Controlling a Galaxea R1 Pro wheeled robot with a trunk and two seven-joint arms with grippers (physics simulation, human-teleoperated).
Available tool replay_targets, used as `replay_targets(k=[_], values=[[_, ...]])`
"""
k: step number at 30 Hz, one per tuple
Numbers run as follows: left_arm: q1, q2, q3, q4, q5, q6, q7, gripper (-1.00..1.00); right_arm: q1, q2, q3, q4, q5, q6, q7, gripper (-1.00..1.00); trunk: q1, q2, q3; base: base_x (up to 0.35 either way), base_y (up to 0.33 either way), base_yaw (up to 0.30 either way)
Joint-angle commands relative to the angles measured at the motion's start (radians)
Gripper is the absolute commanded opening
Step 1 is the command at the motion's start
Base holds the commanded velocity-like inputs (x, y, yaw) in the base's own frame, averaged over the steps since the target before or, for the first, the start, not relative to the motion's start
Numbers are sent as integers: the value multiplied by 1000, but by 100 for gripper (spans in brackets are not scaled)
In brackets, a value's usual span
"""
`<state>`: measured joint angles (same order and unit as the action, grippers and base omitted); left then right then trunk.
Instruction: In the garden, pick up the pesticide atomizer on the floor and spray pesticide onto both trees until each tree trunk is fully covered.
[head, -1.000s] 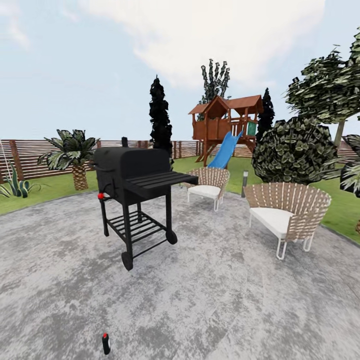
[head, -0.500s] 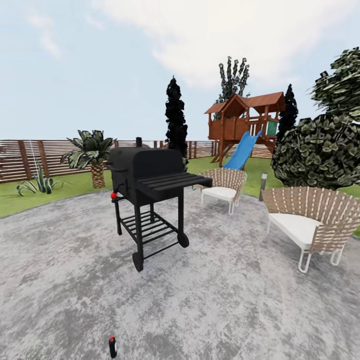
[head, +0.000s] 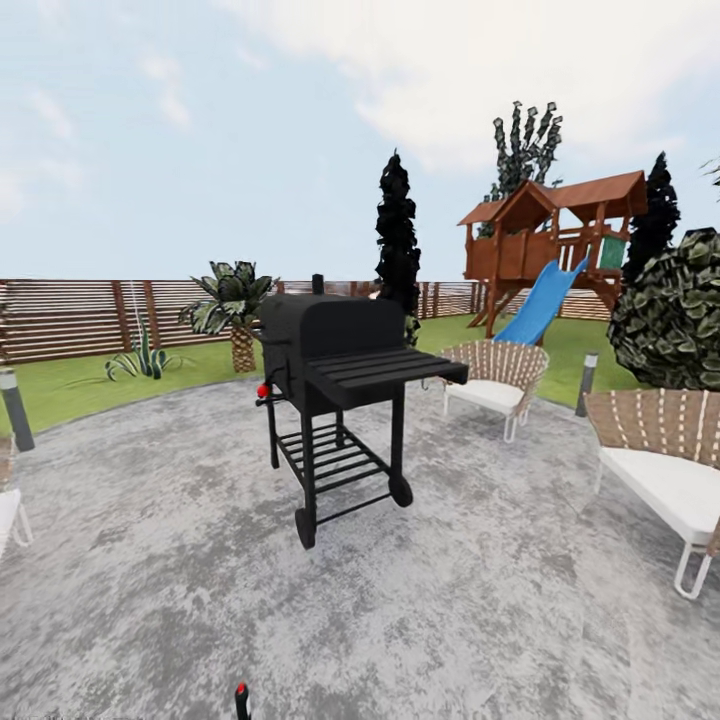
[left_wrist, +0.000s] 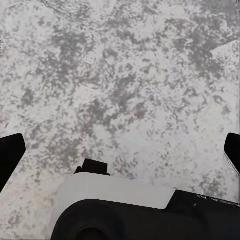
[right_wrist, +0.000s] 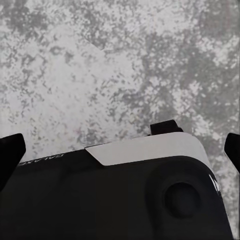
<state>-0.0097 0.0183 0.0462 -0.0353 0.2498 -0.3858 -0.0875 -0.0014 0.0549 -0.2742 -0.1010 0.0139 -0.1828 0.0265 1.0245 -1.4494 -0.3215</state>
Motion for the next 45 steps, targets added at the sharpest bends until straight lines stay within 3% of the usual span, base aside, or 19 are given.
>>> replay_targets(k=[1,17,32,45], values=[[-1,0,4,2,8,-2,-9,100,0,0,-7,0,1,-3,3,100,0,-1,-1,240,-151,292],[-1,0,4,2,8,-1,-9,100,0,2,-6,0,1,-3,1,100,0,-1,-1,242,-132,292],[-1,0,4,2,8,-1,-9,100,0,3,-5,1,2,-3,-23,100,0,-1,-1,281,124,292],[-1,0,4,1,9,-2,-9,100,0,3,-5,1,3,-3,-25,100,0,-1,-1,116,18,292]])
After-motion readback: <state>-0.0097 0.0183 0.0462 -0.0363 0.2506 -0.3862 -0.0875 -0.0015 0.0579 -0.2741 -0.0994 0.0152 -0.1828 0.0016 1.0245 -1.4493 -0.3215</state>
